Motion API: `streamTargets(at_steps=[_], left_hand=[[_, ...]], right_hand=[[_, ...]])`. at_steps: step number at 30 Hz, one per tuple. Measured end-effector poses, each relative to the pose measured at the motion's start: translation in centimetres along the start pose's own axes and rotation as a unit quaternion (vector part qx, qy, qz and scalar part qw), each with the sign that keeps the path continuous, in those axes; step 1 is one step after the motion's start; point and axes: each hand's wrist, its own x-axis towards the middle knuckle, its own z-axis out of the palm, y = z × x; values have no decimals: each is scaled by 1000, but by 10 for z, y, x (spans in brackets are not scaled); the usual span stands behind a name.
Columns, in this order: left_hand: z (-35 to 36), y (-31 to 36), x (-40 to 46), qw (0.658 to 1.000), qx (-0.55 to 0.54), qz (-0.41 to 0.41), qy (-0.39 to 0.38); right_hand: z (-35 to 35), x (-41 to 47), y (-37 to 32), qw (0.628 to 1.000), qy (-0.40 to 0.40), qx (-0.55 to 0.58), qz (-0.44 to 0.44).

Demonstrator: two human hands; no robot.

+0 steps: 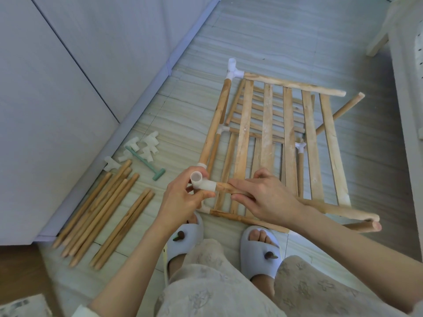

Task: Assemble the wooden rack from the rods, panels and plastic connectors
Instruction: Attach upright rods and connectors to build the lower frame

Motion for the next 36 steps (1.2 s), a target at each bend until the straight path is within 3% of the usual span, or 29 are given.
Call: streamTargets(at_steps=[3, 5, 7, 10, 14, 17, 22, 36], left_hand=[[-11, -3, 7, 998, 32, 31, -50], [-20, 0, 14, 985, 124, 78, -89], [-28, 7, 20, 959, 219, 143, -110], [-31, 21, 28, 892, 332, 270, -145], [-29, 30, 36, 851, 409, 233, -233], [-27, 27, 32, 860, 386, 211, -258], [-24, 25, 23, 888, 343, 219, -215], [-20, 34, 18, 880, 368, 230, -192]], right_hand=[[2, 2, 1, 1000, -9, -14, -5], [6, 2, 0, 999, -1, -34, 3], [10, 4, -1, 998, 7, -61, 17], [13, 8, -4, 997, 21, -75, 26], [11, 4, -9, 997, 38, -41, 51], [11, 2, -10, 997, 55, -41, 46], [12, 0, -9, 997, 58, -39, 38], [15, -1, -12, 993, 78, -63, 59]])
